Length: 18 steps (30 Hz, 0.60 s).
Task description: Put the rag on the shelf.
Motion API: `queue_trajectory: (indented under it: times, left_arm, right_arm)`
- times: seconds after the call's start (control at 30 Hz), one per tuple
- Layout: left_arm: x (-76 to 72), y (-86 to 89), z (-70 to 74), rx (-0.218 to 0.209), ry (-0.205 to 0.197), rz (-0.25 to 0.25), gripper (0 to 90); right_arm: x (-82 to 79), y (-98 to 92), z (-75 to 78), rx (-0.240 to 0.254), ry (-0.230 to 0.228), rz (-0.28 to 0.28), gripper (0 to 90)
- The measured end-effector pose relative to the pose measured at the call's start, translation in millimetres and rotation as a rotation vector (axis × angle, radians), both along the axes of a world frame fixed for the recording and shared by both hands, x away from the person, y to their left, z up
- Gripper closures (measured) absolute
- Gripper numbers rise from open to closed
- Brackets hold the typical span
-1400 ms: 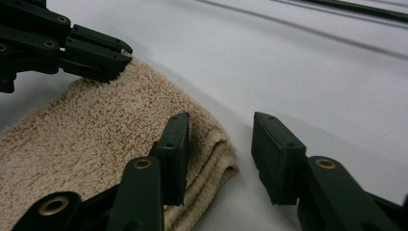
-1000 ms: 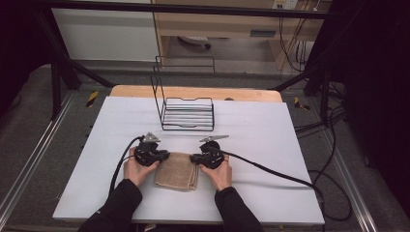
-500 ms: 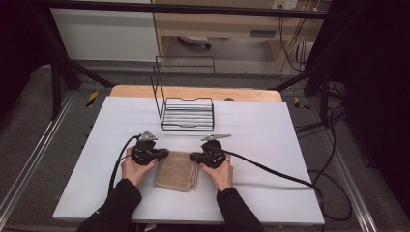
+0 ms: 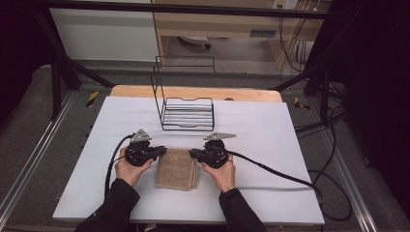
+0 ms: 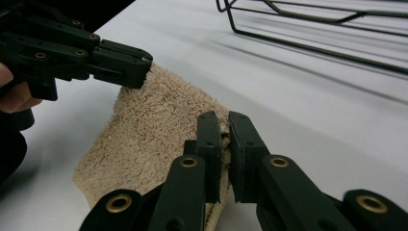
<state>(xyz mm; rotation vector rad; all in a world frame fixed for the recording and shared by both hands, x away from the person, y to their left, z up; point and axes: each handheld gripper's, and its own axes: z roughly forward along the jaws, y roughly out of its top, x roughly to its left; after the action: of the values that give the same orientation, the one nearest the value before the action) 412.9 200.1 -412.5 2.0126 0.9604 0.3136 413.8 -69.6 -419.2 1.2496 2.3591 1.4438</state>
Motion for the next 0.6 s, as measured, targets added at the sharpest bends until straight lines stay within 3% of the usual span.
queue_trajectory:
  times: [0.6]
  left_arm:
    - [-14.8,-0.9,29.1,-0.049,-0.089,0.008,84.5]
  right_arm:
    - [-10.6,-7.4,32.3,0.015,-0.135,0.018,84.5]
